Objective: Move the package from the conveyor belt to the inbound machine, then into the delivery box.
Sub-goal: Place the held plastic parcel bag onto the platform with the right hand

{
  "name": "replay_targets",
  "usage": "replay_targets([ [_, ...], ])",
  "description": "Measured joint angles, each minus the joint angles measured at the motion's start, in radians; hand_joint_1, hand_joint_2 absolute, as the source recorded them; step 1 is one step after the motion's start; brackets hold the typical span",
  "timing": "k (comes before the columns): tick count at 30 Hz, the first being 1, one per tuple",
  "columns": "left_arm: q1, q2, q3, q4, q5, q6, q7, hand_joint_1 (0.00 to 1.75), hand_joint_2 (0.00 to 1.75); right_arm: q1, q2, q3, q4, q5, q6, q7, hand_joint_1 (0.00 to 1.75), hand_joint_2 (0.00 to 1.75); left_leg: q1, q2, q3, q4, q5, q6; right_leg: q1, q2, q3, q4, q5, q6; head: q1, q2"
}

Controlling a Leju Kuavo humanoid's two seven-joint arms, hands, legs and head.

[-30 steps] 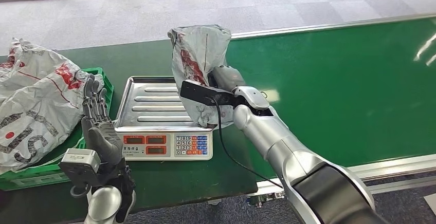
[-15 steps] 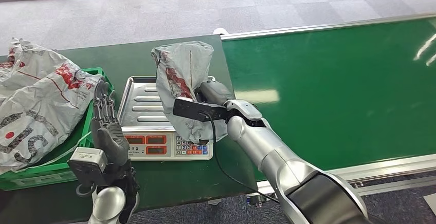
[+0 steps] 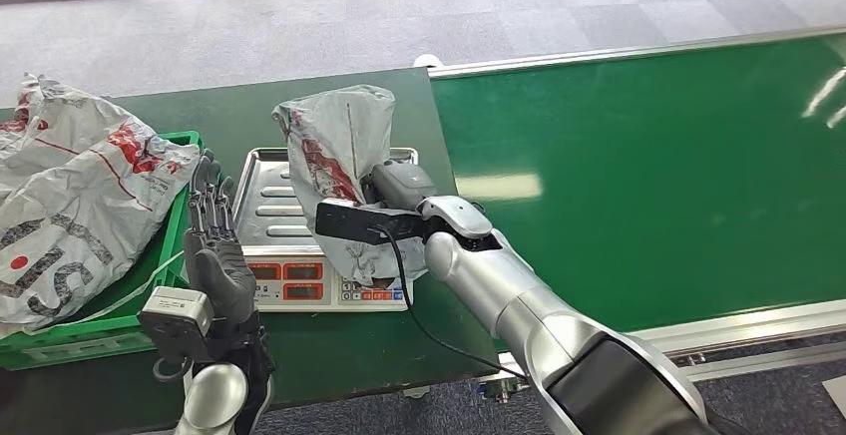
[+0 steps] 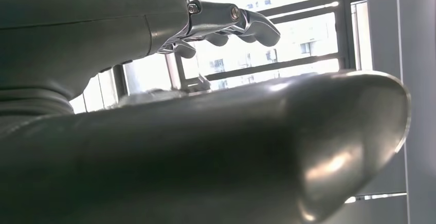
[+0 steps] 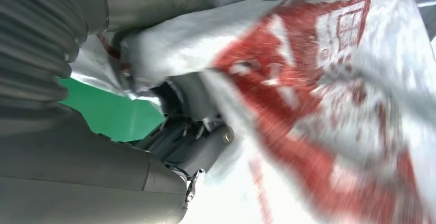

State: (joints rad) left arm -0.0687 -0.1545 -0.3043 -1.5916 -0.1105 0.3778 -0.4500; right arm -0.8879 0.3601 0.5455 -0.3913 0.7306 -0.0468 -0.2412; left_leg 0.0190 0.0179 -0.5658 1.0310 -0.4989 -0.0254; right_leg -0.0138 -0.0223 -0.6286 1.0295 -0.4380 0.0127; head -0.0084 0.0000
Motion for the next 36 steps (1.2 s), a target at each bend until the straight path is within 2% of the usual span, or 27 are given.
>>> replay_targets([
  [1,0.0,0.0,-0.001,0.003,0.004,0.001,-0.001,0.0,0.0,0.0,0.0,0.013,0.0,0.009,-0.034,0.005,0.0,0.0,0.0,0.0,0.0,0.0,0.0,0.0,0.0,0.0,0.0,0.0,0.0,0.0,0.0,0.0],
  [5,0.003,0.0,-0.002,0.006,0.01,0.008,-0.005,0.0,0.0,0.001,-0.001,0.045,0.004,0.07,-0.2,0.04,0.0,0.0,0.0,0.0,0.0,0.0,0.0,0.0,0.0,0.0,0.0,0.0,0.0,0.0,0.0,0.0],
  [8,0.005,0.0,-0.002,0.006,0.011,0.016,-0.005,0.0,0.0,0.003,-0.003,0.057,0.007,0.104,-0.279,0.073,0.0,0.0,0.0,0.0,0.0,0.0,0.0,0.0,0.0,0.0,0.0,0.0,0.0,0.0,0.0,0.0],
  [26,0.004,0.0,-0.002,0.012,0.019,0.018,-0.011,0.0,0.0,0.003,-0.019,0.057,0.014,0.131,-0.289,0.069,0.0,0.0,0.0,0.0,0.0,0.0,0.0,0.0,0.0,0.001,0.0,0.0,0.0,0.0,0.0,0.0],
  [29,0.005,0.0,-0.002,0.012,0.018,0.02,-0.019,0.0,0.0,0.003,-0.021,0.054,0.012,0.134,-0.354,0.064,0.0,0.0,0.0,0.0,0.0,0.0,0.0,0.0,0.0,0.0,0.0,0.0,0.0,0.0,0.0,0.0],
  [31,0.007,0.0,-0.002,0.012,0.016,0.026,-0.026,0.0,0.0,0.003,-0.022,0.04,-0.002,0.116,-0.464,0.031,0.0,0.0,0.0,0.0,0.0,0.0,0.0,0.0,0.0,0.001,0.0,0.0,0.0,0.0,0.0,0.0],
  [33,0.007,0.0,-0.002,0.012,0.013,0.034,-0.034,0.0,0.0,0.011,-0.022,0.007,-0.048,0.053,-0.57,-0.046,0.0,0.0,0.0,0.0,0.0,0.0,0.0,0.0,0.0,0.001,0.0,0.0,0.0,0.0,0.0,0.0],
  [36,0.004,-0.002,-0.002,0.015,0.007,0.043,-0.048,0.0,0.0,0.077,-0.029,-0.048,-0.214,-0.076,-0.61,-0.162,0.0,0.0,0.0,0.0,0.0,0.0,0.0,0.0,0.0,0.0,0.0,0.0,0.0,0.0,0.0,0.0],
])
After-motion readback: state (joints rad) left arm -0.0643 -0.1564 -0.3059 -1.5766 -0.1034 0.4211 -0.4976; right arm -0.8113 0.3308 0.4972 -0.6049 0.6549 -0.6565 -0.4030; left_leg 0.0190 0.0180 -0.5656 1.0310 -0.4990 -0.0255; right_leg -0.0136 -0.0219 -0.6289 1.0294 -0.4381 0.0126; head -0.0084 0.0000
